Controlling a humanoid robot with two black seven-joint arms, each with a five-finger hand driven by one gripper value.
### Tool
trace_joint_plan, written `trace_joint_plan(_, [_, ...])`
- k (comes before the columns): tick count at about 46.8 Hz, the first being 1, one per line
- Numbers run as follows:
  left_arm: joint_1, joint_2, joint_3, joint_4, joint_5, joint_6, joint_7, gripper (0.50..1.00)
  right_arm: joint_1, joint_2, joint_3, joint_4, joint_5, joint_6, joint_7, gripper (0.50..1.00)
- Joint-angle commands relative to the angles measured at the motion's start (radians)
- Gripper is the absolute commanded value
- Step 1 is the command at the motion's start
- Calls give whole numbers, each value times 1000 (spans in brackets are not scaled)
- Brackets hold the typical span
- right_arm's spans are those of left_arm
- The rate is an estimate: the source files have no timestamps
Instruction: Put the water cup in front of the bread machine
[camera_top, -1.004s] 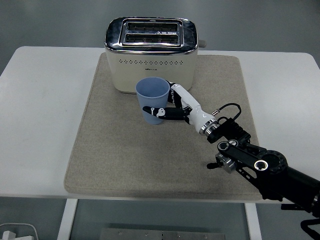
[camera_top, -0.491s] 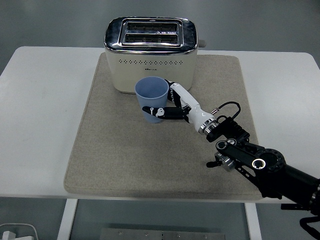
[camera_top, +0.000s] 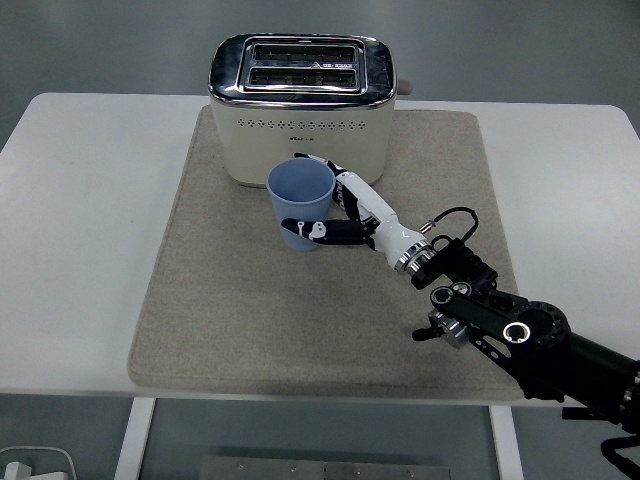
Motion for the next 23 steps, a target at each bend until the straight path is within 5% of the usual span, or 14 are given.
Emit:
trace_joint_plan(1, [0,0,0,0,0,0,-1,1000,0,-2,0,1,0,-2,3,913])
trace_joint_plan(23, [0,0,1,0,0,0,-1,1000,0,-15,0,13,0,-6,15,913])
